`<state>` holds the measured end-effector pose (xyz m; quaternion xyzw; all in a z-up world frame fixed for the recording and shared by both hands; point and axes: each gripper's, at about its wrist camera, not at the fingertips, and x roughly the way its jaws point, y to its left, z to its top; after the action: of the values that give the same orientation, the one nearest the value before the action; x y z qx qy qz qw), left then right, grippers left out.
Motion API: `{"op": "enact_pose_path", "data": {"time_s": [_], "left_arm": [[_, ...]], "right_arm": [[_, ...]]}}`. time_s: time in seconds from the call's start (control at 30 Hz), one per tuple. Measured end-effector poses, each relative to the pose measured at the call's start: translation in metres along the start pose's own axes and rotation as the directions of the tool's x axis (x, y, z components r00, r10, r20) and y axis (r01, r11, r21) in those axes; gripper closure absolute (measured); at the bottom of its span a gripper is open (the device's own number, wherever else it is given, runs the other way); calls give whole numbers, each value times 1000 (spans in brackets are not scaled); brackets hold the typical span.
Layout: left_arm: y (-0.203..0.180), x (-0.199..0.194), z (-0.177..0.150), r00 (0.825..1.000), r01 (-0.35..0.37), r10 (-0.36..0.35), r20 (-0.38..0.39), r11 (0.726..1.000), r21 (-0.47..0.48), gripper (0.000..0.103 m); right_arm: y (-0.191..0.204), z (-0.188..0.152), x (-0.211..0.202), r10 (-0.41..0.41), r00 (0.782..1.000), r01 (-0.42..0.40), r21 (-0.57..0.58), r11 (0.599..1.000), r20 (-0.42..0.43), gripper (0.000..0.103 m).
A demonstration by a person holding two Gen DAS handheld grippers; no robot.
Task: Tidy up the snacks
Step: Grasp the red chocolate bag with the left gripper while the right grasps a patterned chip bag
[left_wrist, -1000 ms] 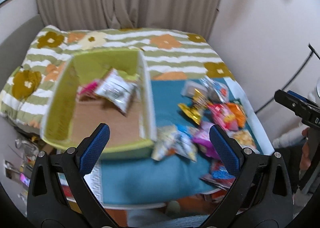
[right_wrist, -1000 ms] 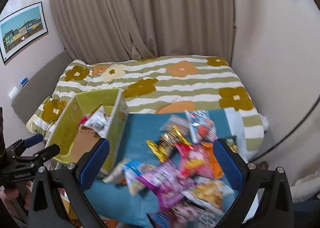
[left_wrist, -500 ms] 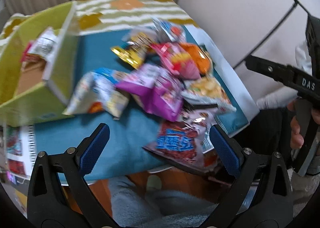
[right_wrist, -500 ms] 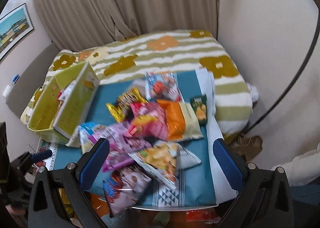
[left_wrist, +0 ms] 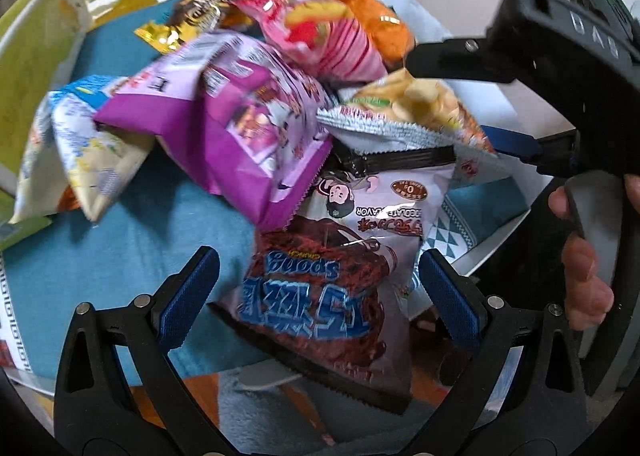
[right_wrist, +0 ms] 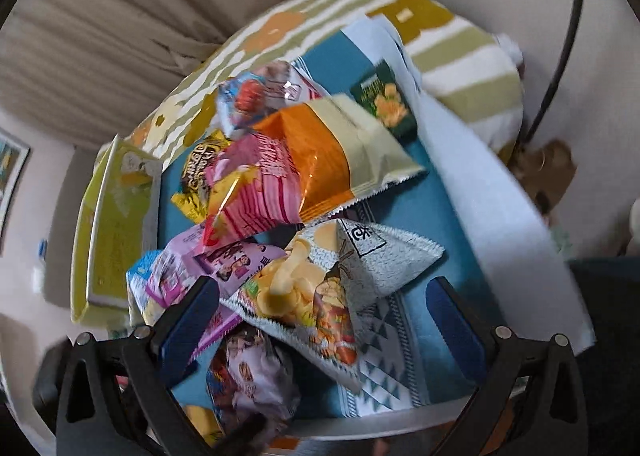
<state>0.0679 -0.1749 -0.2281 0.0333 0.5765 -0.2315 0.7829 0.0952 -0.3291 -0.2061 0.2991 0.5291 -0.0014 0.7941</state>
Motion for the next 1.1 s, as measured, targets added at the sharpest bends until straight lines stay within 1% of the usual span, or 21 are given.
{"op": "enact_pose_path", "data": {"time_s": [0.1, 0.2, 0.23, 0.27, 0.3, 0.4, 0.53, 0.67, 0.73, 0.8, 0.83, 0.87, 0.9, 1.0, 1.1], "left_arm": [[0, 9, 1, 1000, 8, -8, -21, 1000, -2, 4], [2, 15, 2, 999, 20, -20, -31, 1000, -7, 4], [3, 17, 2, 999, 25, -25, -39, 1000, -6, 9], [3, 20, 1, 998, 34, -35, -49, 999, -7, 17], [4, 23, 0, 997, 40, -41, -58, 999, -10, 18], [7, 23, -2, 997, 58, -59, -55, 998, -12, 23], [12, 17, -4, 996, 72, -73, -54, 997, -11, 30], [20, 8, -8, 995, 90, -92, -45, 995, -38, 31], [23, 6, -10, 995, 93, -95, -43, 995, -45, 31], [24, 2, -13, 994, 97, -99, -43, 994, -44, 32], [21, 2, -12, 994, 99, -101, -41, 994, -43, 32], [21, 5, -6, 994, 101, -102, -39, 994, -42, 32], [21, 4, -5, 994, 103, -104, -37, 994, -39, 32], [22, -2, -3, 994, 105, -106, -30, 994, -32, 32], [25, -3, -2, 994, 104, -105, -25, 994, -27, 32]], "right_arm": [[-4, 0, 10, 6, 1000, -5, 54, 999, -19, 0], [-8, 0, 18, -16, 999, 19, 73, 997, -36, 0], [-8, 0, 20, -18, 999, 21, 75, 997, -41, 0], [-10, 1, 23, -12, 999, 15, 83, 996, -44, 0], [-11, 2, 26, 0, 999, 5, 96, 995, -45, 0], [-16, 2, 33, 25, 998, -18, 129, 991, -49, 0], [-18, 2, 38, 41, 998, -34, 148, 988, -47, 0], [-20, 0, 39, 51, 998, -45, 151, 987, -39, 4], [-19, 0, 40, 50, 998, -45, 146, 988, -30, 8], [-22, -2, 39, 59, 998, -54, 149, 987, -29, 19], [-24, -3, 39, 65, 998, -60, 153, 986, -28, 22], [-25, -3, 37, 68, 997, -63, 153, 986, -27, 27], [-26, -4, 35, 71, 997, -66, 151, 986, -24, 31], [-27, -7, 29, 71, 997, -68, 151, 986, -13, 37], [-27, -10, 20, 72, 997, -71, 154, 985, 3, 39]]}}
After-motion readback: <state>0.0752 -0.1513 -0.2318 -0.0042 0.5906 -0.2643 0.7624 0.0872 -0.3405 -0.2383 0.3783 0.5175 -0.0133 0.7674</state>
